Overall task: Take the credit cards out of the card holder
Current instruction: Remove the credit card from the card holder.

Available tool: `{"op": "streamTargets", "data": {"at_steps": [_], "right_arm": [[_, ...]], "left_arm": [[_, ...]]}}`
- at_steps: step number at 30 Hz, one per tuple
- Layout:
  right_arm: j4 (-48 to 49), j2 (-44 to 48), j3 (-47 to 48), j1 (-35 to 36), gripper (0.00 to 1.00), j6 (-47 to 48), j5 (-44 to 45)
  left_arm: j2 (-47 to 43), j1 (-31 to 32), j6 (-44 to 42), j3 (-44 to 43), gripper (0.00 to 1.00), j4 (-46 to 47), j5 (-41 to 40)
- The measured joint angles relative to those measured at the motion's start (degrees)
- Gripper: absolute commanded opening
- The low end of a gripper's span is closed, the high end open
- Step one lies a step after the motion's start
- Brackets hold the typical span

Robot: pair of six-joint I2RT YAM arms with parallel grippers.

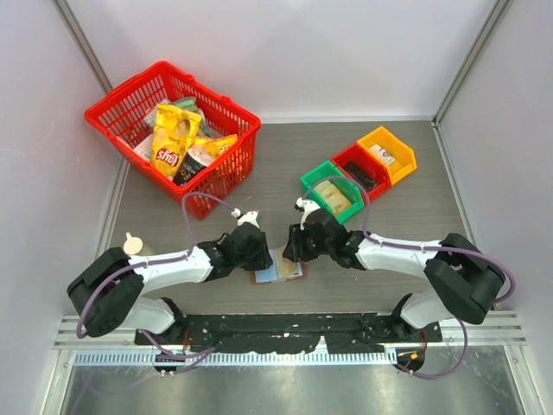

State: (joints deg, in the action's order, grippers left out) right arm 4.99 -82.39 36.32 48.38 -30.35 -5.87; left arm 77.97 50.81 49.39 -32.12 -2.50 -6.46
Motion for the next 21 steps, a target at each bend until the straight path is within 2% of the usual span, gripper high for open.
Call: {"op": "streamTargets", "data": {"at_steps": [11, 21], "right_arm": [[1.46, 0.61, 0.20, 1.42, 0.38, -0.28, -4.61], [-0.85, 1.79, 1.31, 2.14, 0.53, -0.39, -1.90]], "left_arm": [[-3.21, 0.13, 1.22, 2.25, 0.31, -0.09, -0.52], [-6.54, 0.20, 1.44, 2.80, 0.31, -1.25, -1.03]]}}
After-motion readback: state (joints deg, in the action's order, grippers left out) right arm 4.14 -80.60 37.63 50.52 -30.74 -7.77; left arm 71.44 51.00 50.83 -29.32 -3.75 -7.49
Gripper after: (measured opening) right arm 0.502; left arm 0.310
